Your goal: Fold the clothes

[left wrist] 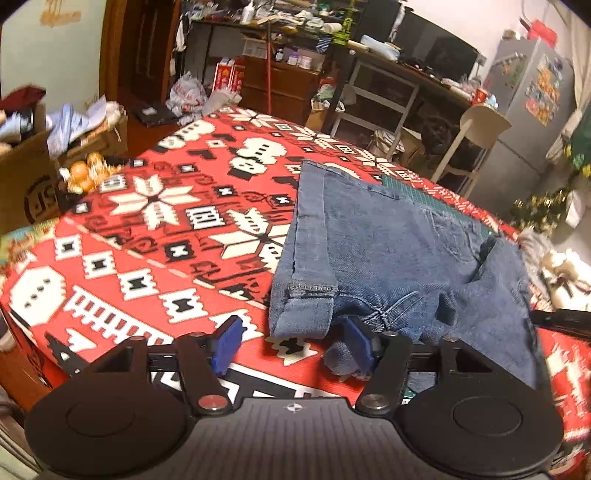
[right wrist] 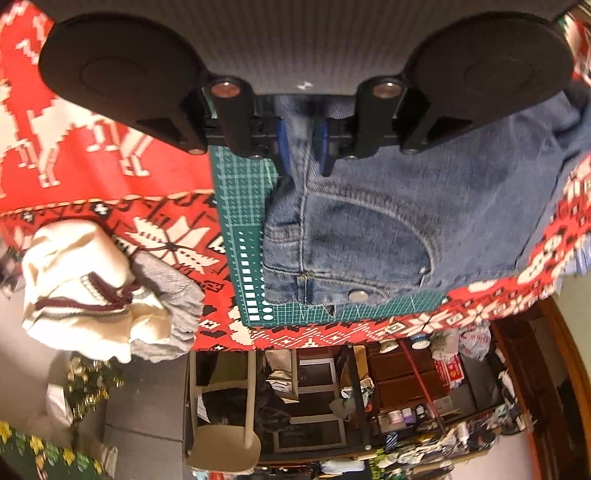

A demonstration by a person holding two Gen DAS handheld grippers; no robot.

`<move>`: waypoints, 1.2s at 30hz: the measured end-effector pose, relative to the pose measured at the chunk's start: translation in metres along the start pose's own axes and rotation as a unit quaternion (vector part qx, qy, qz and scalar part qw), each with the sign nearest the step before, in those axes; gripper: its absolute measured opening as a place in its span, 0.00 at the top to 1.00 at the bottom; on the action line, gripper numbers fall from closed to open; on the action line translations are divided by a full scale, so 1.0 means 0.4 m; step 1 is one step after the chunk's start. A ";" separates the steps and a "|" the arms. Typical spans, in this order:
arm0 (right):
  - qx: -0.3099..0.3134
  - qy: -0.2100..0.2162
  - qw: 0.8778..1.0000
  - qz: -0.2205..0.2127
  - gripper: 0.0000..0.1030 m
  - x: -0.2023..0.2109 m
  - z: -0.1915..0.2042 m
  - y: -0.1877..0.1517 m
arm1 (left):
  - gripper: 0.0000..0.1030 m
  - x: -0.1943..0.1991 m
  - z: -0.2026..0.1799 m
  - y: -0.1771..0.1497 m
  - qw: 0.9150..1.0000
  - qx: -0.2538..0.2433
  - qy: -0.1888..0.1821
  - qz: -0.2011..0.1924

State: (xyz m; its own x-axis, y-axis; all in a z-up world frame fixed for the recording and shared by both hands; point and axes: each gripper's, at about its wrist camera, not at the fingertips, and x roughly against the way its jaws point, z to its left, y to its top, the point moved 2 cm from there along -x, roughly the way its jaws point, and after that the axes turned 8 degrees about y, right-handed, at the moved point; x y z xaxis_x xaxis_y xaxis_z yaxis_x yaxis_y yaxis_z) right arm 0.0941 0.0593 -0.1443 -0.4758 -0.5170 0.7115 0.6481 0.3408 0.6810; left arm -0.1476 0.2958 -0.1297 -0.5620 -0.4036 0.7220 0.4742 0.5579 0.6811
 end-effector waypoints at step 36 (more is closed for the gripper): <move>-0.035 0.012 0.999 -0.017 0.93 0.196 -0.046 -0.135 | 0.36 0.016 0.005 -0.005 1.000 0.011 0.002 -0.007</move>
State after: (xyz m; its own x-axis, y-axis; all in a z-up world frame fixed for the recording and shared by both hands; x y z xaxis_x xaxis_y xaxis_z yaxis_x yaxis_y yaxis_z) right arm 0.0328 -0.0140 -0.1284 -0.4851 -0.5463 0.6828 0.6718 0.2672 0.6909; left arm -0.1535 0.2937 -0.1269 -0.5665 -0.4143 0.7124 0.4504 0.5683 0.6886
